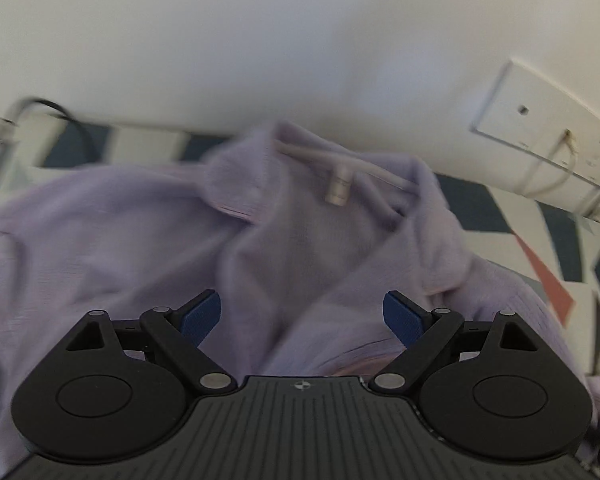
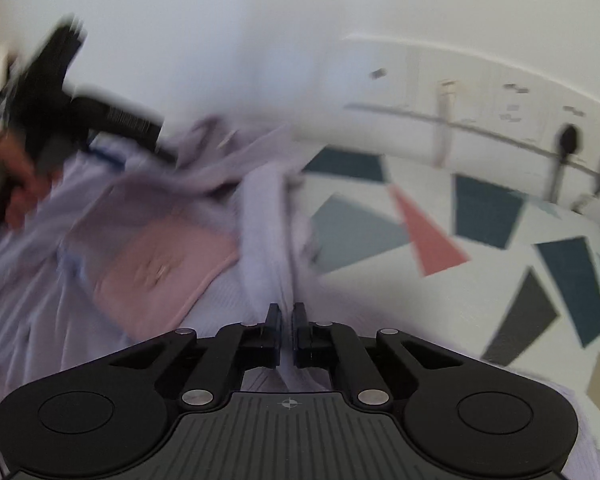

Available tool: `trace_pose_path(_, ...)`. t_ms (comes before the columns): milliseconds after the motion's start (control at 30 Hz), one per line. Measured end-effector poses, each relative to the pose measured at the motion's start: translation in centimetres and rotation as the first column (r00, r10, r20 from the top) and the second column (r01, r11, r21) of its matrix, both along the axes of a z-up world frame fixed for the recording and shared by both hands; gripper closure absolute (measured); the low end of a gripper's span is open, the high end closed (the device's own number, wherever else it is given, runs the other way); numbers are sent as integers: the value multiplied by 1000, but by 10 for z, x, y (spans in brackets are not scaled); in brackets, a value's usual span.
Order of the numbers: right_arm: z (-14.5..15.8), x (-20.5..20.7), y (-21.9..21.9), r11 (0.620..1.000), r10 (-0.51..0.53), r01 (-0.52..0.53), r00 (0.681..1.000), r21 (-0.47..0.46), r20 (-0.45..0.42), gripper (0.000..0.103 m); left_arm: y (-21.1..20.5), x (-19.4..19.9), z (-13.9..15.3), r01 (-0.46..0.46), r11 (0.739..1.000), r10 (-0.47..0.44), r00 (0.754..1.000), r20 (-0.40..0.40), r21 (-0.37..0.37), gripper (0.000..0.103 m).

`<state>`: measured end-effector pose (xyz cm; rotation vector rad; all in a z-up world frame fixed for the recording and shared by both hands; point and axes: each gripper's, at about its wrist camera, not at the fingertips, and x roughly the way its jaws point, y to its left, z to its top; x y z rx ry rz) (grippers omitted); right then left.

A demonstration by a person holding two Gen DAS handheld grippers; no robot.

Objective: Fold clothes

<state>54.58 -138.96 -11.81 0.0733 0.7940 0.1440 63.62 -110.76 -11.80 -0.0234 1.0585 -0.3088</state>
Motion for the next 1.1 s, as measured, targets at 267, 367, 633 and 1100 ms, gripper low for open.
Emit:
trace_pose_path(267,-2,38,-75,900,-432,435,899,26,-68,100,-23,4,-24,136,989,-138,989,46,59,11)
trace_pose_path(367,-17,57,-74,905,-425,422,891,-54,-159,100,-25,9,-20,147,987,-150,987,50,59,11)
trace_pose_path(633,-29,63,-87,893,-432,449,871,19,-235,97,-39,42,2,226,964,-226,974,13,-137,12)
trace_pose_path(1100,-34,49,-90,905,-404,420,898,68,-173,96,-80,93,-24,200,925,-259,954,-152,-324,42)
